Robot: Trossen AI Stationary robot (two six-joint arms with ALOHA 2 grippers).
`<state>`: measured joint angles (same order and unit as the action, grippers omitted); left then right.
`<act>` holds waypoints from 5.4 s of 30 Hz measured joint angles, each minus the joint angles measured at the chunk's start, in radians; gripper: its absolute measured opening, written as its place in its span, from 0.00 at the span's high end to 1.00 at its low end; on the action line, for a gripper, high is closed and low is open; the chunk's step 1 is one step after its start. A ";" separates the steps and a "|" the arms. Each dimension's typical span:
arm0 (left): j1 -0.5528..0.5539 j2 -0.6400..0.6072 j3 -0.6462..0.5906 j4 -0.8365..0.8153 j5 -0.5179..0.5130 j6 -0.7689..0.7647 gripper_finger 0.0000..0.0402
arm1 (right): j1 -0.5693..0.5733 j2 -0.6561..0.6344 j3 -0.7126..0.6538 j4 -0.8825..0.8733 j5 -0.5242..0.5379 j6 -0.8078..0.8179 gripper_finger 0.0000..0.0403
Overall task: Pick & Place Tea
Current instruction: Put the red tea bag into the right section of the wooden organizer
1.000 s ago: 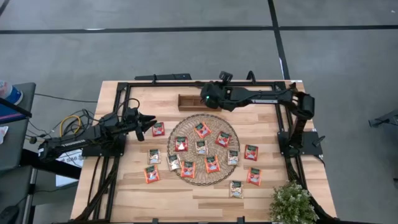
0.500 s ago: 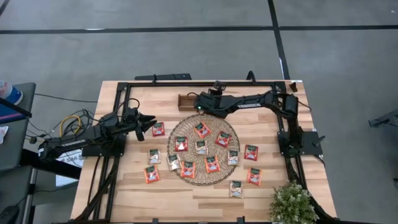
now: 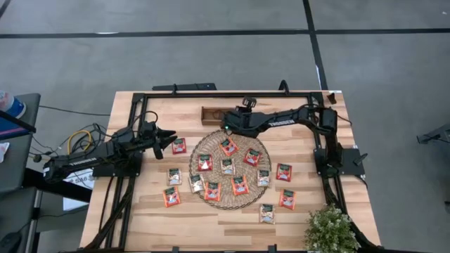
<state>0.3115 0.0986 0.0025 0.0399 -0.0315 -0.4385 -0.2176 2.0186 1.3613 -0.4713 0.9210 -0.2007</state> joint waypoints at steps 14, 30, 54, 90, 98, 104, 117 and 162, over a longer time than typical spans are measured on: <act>0.000 0.000 0.000 0.000 0.000 -0.002 0.64 | -0.024 0.000 0.000 0.001 -0.023 0.023 1.00; 0.000 0.000 0.000 0.001 0.000 -0.003 0.64 | -0.035 -0.001 0.000 0.000 -0.112 0.010 1.00; 0.000 0.000 0.000 0.001 0.000 -0.003 0.64 | -0.062 -0.006 0.001 0.028 -0.112 -0.064 0.76; 0.000 0.000 0.000 0.000 0.000 -0.002 0.64 | 0.204 -0.608 0.092 -0.765 -0.770 0.238 0.77; 0.000 0.000 0.000 0.000 0.000 -0.002 0.64 | 0.268 -0.609 -0.003 -0.901 -0.906 0.343 0.77; 0.000 0.000 0.000 0.000 0.000 -0.003 0.64 | 0.291 -0.607 -0.180 -0.847 -0.920 0.342 0.77; 0.000 0.000 0.000 0.000 0.001 -0.040 0.64 | 0.282 -0.607 -0.465 -0.594 -0.951 0.324 0.71; 0.000 0.000 0.000 0.000 0.000 -0.049 0.64 | 0.237 -0.607 -0.641 -0.380 -0.986 0.314 0.55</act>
<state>0.3111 0.0984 0.0025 0.0402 -0.0311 -0.4877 0.0193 1.4117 0.7204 -0.8513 -0.0647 0.1134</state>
